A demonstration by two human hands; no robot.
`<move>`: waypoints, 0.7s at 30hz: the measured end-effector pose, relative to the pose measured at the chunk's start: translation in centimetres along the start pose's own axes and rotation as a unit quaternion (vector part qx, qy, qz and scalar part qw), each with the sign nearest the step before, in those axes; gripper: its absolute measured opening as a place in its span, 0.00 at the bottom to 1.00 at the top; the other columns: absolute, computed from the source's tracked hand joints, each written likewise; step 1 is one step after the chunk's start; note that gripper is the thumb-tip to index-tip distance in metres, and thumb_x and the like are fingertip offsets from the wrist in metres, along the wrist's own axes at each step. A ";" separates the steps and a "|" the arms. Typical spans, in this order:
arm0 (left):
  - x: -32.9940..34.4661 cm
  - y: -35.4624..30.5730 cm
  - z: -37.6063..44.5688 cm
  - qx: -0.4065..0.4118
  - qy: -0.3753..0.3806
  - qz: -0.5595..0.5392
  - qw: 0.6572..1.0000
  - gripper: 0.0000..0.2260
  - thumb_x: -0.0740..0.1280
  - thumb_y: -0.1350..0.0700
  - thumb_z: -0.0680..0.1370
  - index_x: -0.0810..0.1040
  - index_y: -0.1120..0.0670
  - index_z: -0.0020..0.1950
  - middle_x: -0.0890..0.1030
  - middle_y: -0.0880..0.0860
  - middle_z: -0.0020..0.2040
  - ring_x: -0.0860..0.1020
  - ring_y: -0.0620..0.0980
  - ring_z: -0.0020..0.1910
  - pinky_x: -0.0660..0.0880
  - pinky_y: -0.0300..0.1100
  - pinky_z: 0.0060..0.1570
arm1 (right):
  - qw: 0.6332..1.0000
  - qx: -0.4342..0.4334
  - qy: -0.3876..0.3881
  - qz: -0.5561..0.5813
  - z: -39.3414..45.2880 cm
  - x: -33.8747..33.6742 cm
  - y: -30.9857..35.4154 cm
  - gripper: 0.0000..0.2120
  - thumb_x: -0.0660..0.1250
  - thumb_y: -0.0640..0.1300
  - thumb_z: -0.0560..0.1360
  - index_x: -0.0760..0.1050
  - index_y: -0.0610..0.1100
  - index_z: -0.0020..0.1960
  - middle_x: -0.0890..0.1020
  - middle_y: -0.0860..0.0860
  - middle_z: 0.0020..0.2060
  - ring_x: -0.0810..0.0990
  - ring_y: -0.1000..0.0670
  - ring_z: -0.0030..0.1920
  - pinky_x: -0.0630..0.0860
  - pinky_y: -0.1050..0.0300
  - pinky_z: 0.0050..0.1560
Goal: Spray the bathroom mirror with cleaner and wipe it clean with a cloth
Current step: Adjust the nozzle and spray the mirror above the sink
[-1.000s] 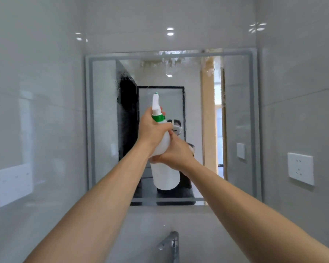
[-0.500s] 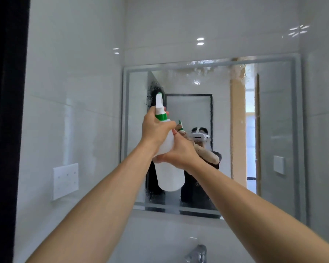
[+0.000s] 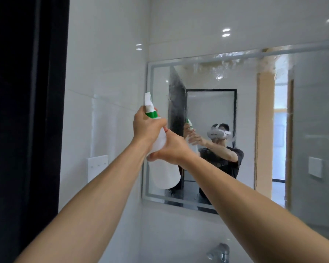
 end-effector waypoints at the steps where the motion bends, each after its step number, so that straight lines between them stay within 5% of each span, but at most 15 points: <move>1: -0.6 0.1 0.1 -0.002 -0.002 -0.001 1.000 0.14 0.70 0.63 0.63 0.76 0.54 0.47 0.79 0.52 0.40 0.79 0.52 0.39 0.81 0.53 0.45 | 1.000 -0.002 -0.001 0.001 0.1 0.5 0.2 0.40 0.82 0.49 0.61 0.68 0.49 0.69 0.81 0.51 0.53 0.78 0.49 0.53 0.77 0.56 0.51; 8: -3.1 1.3 0.2 -0.020 0.017 -0.005 1.000 0.23 0.71 0.65 0.68 0.77 0.53 0.61 0.82 0.50 0.53 0.81 0.52 0.52 0.80 0.46 0.46 | 1.000 0.000 0.002 0.006 0.2 3.5 1.1 0.44 0.82 0.51 0.60 0.65 0.49 0.71 0.81 0.50 0.54 0.79 0.47 0.54 0.79 0.48 0.57; 21: 1.6 6.5 -3.3 -0.073 0.097 0.000 0.993 0.16 0.71 0.64 0.64 0.77 0.54 0.50 0.79 0.53 0.41 0.80 0.55 0.41 0.83 0.51 0.42 | 0.996 0.082 -0.017 0.015 -3.4 4.0 -5.7 0.41 0.82 0.51 0.59 0.67 0.49 0.67 0.81 0.52 0.52 0.80 0.49 0.52 0.77 0.56 0.46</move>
Point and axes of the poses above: each hand's wrist, its own z-axis towards the middle knuckle, its own x-axis out of the palm, y = z × x, the point moved 1 cm from there along z, towards the middle knuckle
